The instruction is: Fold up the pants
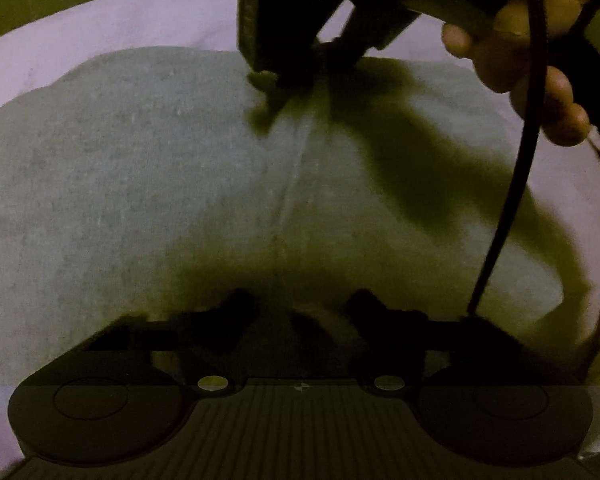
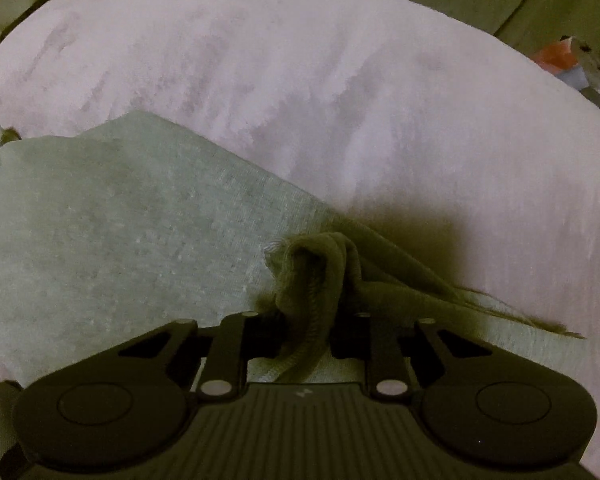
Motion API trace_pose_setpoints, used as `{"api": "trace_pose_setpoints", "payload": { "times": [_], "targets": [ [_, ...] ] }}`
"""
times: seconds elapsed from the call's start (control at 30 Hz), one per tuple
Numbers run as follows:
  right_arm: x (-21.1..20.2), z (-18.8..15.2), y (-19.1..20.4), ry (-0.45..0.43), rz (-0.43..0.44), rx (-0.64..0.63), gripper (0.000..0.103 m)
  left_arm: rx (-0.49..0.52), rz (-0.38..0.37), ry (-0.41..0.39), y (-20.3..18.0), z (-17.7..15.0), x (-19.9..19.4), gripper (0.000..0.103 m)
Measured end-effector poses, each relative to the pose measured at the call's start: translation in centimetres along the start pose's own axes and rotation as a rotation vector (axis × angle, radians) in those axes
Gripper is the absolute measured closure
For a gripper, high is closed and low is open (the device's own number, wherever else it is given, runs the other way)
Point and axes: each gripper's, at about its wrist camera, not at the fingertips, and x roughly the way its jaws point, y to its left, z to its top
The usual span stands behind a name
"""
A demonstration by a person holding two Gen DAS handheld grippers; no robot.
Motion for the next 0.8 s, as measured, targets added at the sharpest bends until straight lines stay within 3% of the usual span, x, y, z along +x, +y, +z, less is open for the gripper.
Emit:
{"api": "trace_pose_setpoints", "payload": {
  "times": [0.03,0.13,0.3,0.47,0.57,0.6,0.63,0.7,0.77,0.8],
  "targets": [
    [-0.1,-0.1,0.3,-0.005,-0.001,-0.003,0.084,-0.002,-0.014,-0.003,-0.1,0.1,-0.3,0.063],
    [-1.2,-0.2,0.7,-0.026,0.008,-0.024,0.086,-0.027,-0.044,-0.006,0.6,0.0,-0.8,0.075],
    [-1.2,1.1,1.1,-0.054,0.052,-0.034,0.087,-0.090,-0.081,-0.029,2.5,-0.6,-1.6,0.078],
    [-0.2,1.1,2.3,-0.057,0.025,-0.074,0.087,-0.123,-0.097,-0.031,3.3,-1.4,-1.8,0.082],
    [-0.5,1.1,2.8,-0.064,0.012,-0.100,0.088,-0.126,-0.084,-0.071,3.2,-1.6,-3.1,0.085],
    [-1.0,1.1,2.9,-0.076,0.030,-0.094,0.090,-0.126,-0.086,-0.063,3.3,-1.7,-3.3,0.076],
    [-1.7,1.0,3.1,-0.098,0.047,-0.111,0.094,-0.141,-0.079,-0.050,3.8,-2.1,-3.7,0.059],
    [-2.7,1.2,4.1,-0.128,0.052,-0.166,0.093,-0.220,-0.029,-0.072,5.7,-2.6,-5.3,0.045],
    [-3.7,1.8,5.1,-0.137,0.049,-0.179,0.077,-0.278,0.005,-0.148,8.0,-3.2,-8.3,0.044],
    [-4.5,2.3,5.8,-0.156,0.052,-0.189,0.051,-0.324,0.042,-0.190,9.6,-3.5,-10.0,0.034]
  ]
}}
